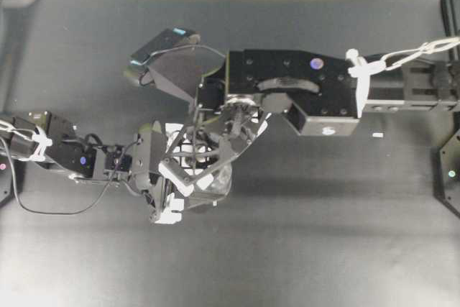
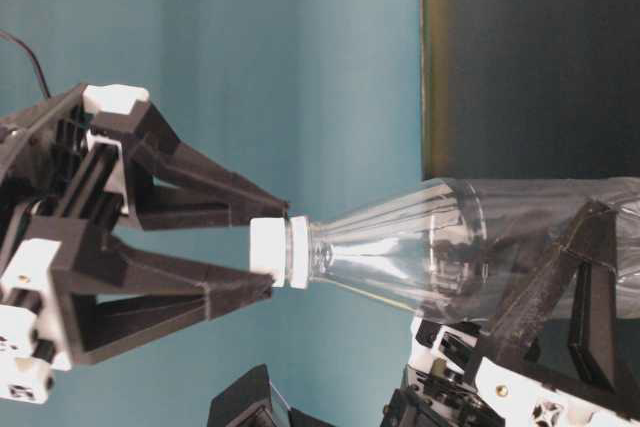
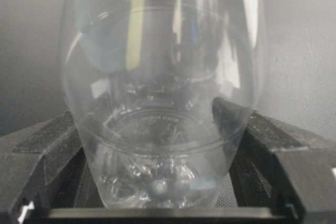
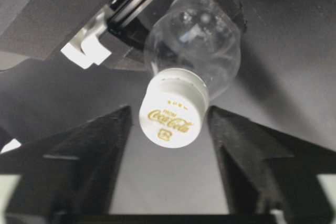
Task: Open the bottle cap by holding the bottle with the left arm and twisting the cap with the right arm.
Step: 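Close the right gripper on the white cap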
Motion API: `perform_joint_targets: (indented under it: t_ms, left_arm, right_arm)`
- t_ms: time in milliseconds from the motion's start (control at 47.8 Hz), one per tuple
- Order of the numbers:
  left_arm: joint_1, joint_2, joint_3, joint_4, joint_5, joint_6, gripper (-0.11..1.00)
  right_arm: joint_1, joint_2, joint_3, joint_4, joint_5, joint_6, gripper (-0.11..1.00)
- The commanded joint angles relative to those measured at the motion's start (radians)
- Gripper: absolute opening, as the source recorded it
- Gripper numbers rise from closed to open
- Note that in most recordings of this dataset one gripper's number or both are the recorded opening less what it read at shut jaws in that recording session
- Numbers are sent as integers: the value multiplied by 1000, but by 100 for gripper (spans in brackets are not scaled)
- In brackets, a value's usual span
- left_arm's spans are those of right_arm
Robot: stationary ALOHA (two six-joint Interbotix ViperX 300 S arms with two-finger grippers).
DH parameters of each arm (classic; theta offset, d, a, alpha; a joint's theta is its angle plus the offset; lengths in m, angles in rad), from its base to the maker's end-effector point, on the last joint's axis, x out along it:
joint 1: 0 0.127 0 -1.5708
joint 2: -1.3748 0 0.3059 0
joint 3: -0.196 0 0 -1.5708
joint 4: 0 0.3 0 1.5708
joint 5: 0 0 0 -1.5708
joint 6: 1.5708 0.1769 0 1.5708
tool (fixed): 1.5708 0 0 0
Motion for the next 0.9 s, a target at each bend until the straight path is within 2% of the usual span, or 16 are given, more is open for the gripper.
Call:
perform_joint_targets:
  t_ms: [0, 63, 146, 230, 606, 878]
  left_arm:
    - [-5, -5, -6, 5, -2, -2, 80]
    - [-5, -5, -5, 5, -2, -2, 80]
    - [-5, -5, -5, 5, 0, -2, 80]
    - [-5, -5, -6, 5, 5, -2, 80]
    - [-5, -5, -6, 5, 8, 2, 80]
    - [-5, -5, -8, 5, 8, 2, 80]
  right_arm:
    - [-2, 2, -12, 0, -2, -3, 47]
    - [-2, 2, -12, 0, 0, -23, 38]
    - [-2, 2, -12, 0, 3, -69, 38]
    - [-2, 2, -12, 2, 6, -146, 38]
    - [-5, 5, -18, 0, 29, -723, 38]
    - [-9, 0, -9, 0, 34, -1083, 38]
